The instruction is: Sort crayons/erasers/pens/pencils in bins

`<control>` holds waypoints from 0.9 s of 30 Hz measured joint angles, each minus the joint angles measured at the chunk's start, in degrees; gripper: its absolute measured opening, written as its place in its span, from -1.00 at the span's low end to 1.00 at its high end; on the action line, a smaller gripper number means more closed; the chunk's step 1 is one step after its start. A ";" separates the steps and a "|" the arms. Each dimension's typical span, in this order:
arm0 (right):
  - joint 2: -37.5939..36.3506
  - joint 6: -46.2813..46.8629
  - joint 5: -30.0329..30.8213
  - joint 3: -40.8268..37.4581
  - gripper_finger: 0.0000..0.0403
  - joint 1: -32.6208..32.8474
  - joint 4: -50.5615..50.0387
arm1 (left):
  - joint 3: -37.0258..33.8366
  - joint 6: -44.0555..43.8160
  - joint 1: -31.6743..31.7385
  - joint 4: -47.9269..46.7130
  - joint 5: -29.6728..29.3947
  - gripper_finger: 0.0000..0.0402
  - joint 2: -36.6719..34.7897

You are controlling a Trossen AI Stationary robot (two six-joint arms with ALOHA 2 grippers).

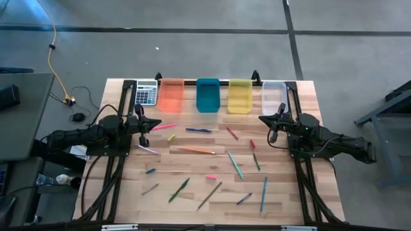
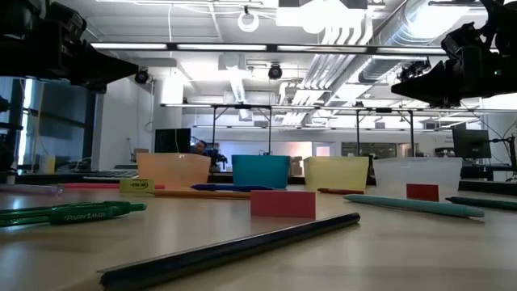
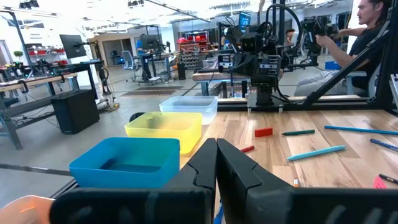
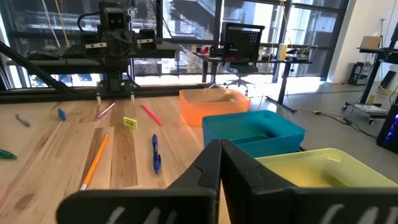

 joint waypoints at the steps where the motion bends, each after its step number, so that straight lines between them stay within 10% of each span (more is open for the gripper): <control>1: 0.00 -0.01 0.00 0.00 -1.00 0.00 -0.01 | 0.00 0.01 0.00 0.02 0.00 -1.00 0.00; 16: 0.00 -0.47 3.49 0.00 -1.00 -0.02 0.57 | -0.02 0.00 0.00 0.02 0.00 -1.00 0.01; 27: 0.00 19.17 4.53 0.00 -1.00 0.00 1.69 | -0.02 0.02 0.00 0.00 0.00 -1.00 0.02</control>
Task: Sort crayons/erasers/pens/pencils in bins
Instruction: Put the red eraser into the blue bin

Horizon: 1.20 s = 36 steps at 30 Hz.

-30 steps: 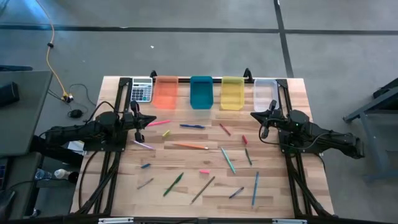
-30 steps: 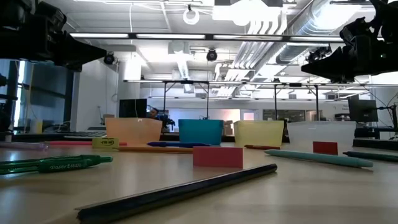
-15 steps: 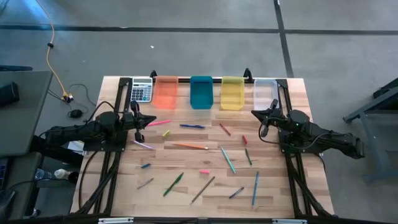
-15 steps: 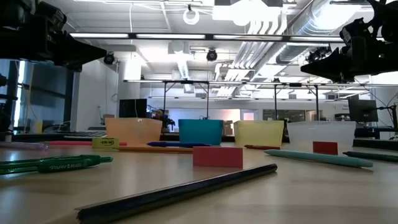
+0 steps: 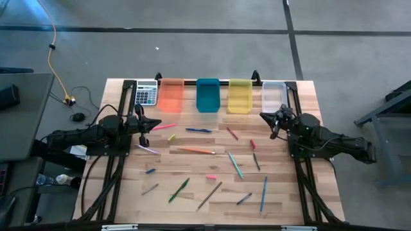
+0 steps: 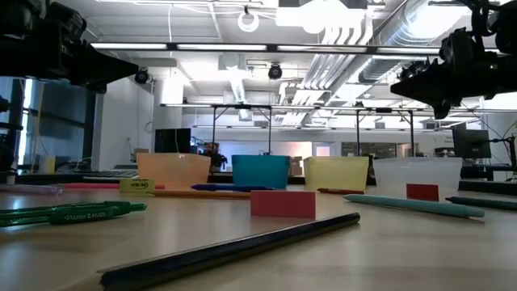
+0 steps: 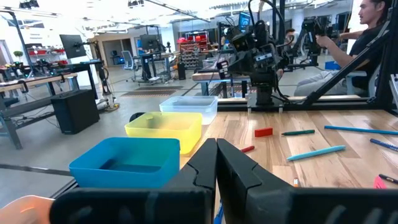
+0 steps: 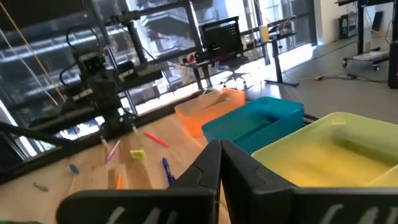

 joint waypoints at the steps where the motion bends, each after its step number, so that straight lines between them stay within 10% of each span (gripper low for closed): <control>1: 0.00 0.37 -0.04 0.01 -1.00 0.00 0.67 | 0.00 -0.02 0.00 0.00 0.00 -1.00 -0.02; 16: 2.04 0.63 -4.84 2.38 -1.00 0.59 11.21 | 0.00 0.00 0.00 0.02 0.00 -1.00 -0.02; 36: 35.96 13.40 11.33 20.15 -1.00 11.29 -5.33 | 0.00 -0.02 0.00 0.00 0.00 -1.00 -0.02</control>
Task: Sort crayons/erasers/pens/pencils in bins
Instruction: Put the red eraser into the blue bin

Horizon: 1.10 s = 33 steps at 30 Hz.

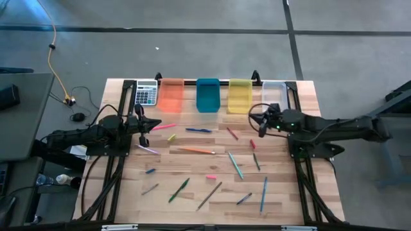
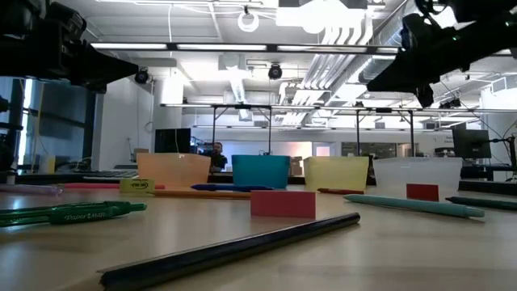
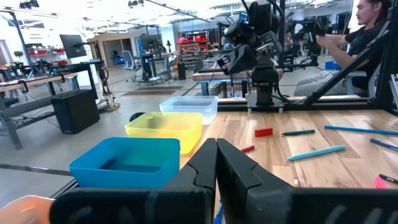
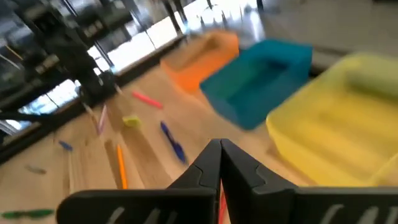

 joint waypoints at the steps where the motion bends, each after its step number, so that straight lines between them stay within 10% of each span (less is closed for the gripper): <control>1: 1.55 1.58 0.74 1.75 -1.00 0.92 -2.80 | 0.00 0.02 0.00 0.02 0.00 -1.00 0.00; 17: 30.27 37.03 3.04 27.31 -0.99 13.90 -46.07 | 0.00 0.00 0.00 0.02 0.00 -1.00 0.01; 24: 39.18 41.61 -11.26 28.33 -0.70 12.70 -48.05 | 0.02 0.00 0.00 0.01 0.00 -1.00 0.02; 33: 46.33 41.92 -12.74 28.33 -0.28 11.10 -48.01 | 0.01 0.02 0.00 0.01 0.00 -1.00 0.00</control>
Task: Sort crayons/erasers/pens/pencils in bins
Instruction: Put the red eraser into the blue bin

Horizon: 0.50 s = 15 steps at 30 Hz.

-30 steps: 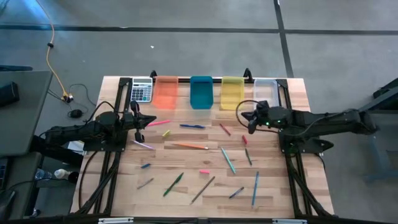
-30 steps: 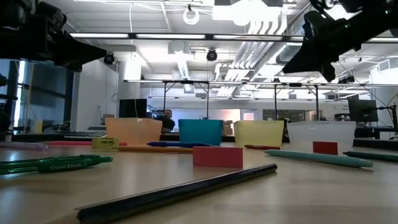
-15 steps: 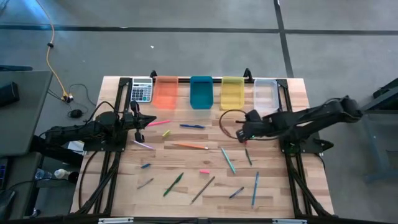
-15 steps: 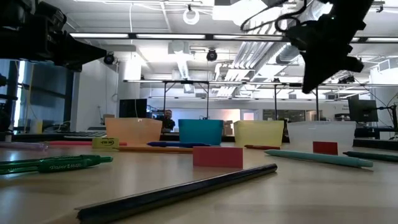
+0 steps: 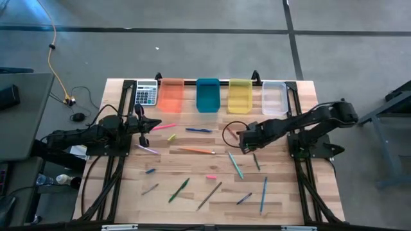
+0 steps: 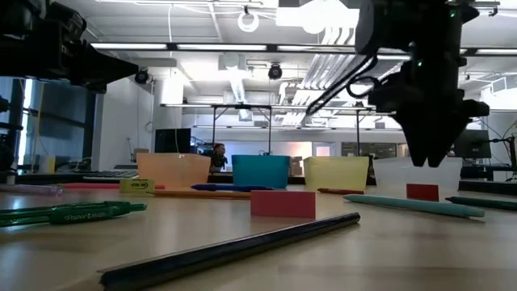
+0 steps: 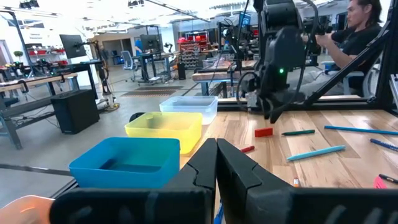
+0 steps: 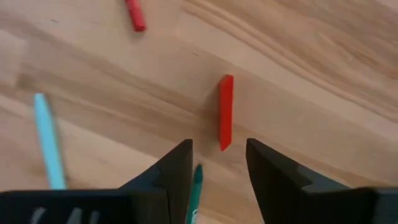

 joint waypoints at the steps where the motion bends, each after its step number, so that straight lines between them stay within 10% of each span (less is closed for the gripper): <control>1: 0.69 -0.13 -0.01 0.00 -0.27 -0.15 0.03 | 0.01 -0.01 0.00 -0.01 0.00 -1.00 0.00; 15: 9.59 -2.40 -1.28 0.00 -0.35 -0.60 3.65 | 0.01 -0.02 0.00 0.00 -0.02 -1.00 0.02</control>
